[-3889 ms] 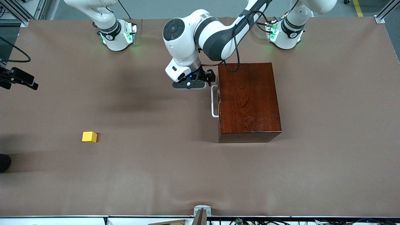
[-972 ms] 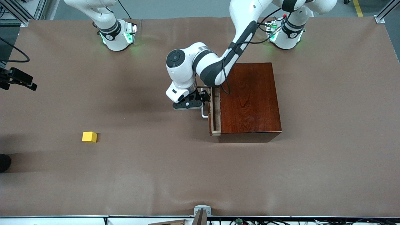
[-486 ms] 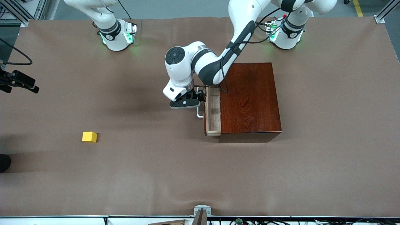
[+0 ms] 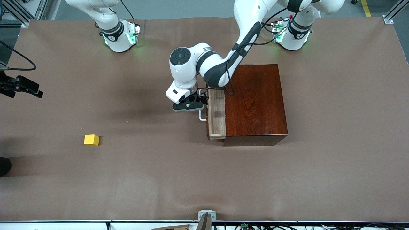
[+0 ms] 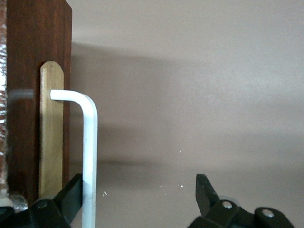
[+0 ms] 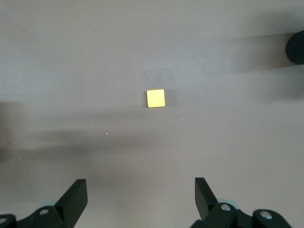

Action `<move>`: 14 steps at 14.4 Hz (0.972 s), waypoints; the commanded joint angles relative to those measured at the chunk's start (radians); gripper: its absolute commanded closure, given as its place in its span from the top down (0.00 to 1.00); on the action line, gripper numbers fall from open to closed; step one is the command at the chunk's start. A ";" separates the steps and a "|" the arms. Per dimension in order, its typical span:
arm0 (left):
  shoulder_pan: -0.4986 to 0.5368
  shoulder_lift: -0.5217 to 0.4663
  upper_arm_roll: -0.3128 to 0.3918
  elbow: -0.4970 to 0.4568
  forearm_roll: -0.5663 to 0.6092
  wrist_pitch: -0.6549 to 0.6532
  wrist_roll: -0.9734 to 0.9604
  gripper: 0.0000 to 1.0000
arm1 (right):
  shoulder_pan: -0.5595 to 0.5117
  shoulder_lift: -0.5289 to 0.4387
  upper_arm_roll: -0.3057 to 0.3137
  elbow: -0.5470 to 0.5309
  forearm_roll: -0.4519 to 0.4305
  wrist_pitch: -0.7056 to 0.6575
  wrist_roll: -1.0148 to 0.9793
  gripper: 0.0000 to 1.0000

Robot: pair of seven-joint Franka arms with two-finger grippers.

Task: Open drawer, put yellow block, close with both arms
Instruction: 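Keep pulling the drawer out of the box with the left gripper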

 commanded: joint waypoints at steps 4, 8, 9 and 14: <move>-0.008 0.042 -0.054 0.038 -0.033 0.110 -0.015 1.00 | 0.006 0.020 0.003 0.023 0.009 -0.005 -0.072 1.00; -0.008 0.041 -0.059 0.047 -0.100 0.124 -0.015 1.00 | 0.006 0.020 0.003 0.023 0.009 -0.005 -0.073 1.00; -0.008 0.041 -0.059 0.047 -0.126 0.149 -0.016 1.00 | 0.008 0.021 0.003 0.023 0.009 -0.006 -0.073 1.00; -0.008 0.041 -0.057 0.047 -0.180 0.202 -0.017 1.00 | 0.034 0.032 0.003 0.021 0.009 -0.008 -0.168 1.00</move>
